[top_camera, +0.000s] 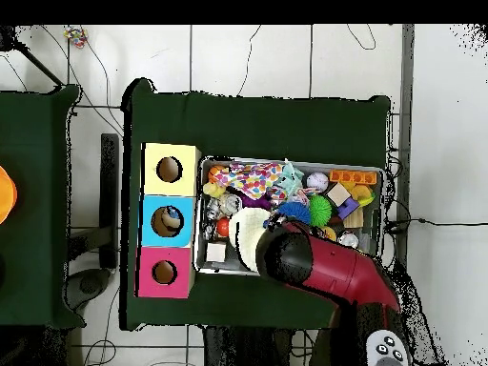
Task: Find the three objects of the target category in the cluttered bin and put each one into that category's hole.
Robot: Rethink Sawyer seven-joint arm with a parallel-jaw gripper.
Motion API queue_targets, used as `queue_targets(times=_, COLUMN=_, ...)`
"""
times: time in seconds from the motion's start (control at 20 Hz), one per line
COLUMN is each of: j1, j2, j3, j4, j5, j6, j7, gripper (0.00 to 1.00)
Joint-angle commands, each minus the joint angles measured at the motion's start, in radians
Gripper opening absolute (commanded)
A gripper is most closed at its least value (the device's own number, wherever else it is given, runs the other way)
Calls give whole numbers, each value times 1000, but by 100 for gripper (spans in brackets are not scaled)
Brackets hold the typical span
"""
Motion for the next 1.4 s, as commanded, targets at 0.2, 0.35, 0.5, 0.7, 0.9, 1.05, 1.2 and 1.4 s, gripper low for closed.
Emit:
queue_targets(times=0.2, j1=26, j2=53, j3=85, j4=131, j5=79, j6=-139, j7=255, gripper=0)
queue_targets(times=0.35, j1=47, j2=54, j3=69, j4=152, j5=101, j6=-160, j7=275, gripper=0)
queue_targets(times=0.5, j1=47, j2=59, j3=72, j4=166, j5=118, j6=-177, j7=267, gripper=0)
queue_targets(times=0.7, j1=48, j2=66, j3=76, j4=191, j5=133, j6=-208, j7=257, gripper=0)
queue_targets(times=0.9, j1=33, j2=76, j3=87, j4=204, j5=141, j6=-231, j7=238, gripper=0)
queue_targets(times=1.05, j1=38, j2=81, j3=82, j4=202, j5=143, j6=-239, j7=231, gripper=0)
queue_targets(times=1.2, j1=41, j2=85, j3=70, j4=201, j5=137, j6=-254, j7=225, gripper=0)
queue_targets(times=1.4, j1=55, j2=90, j3=56, j4=181, j5=135, j6=-249, j7=215, gripper=100)
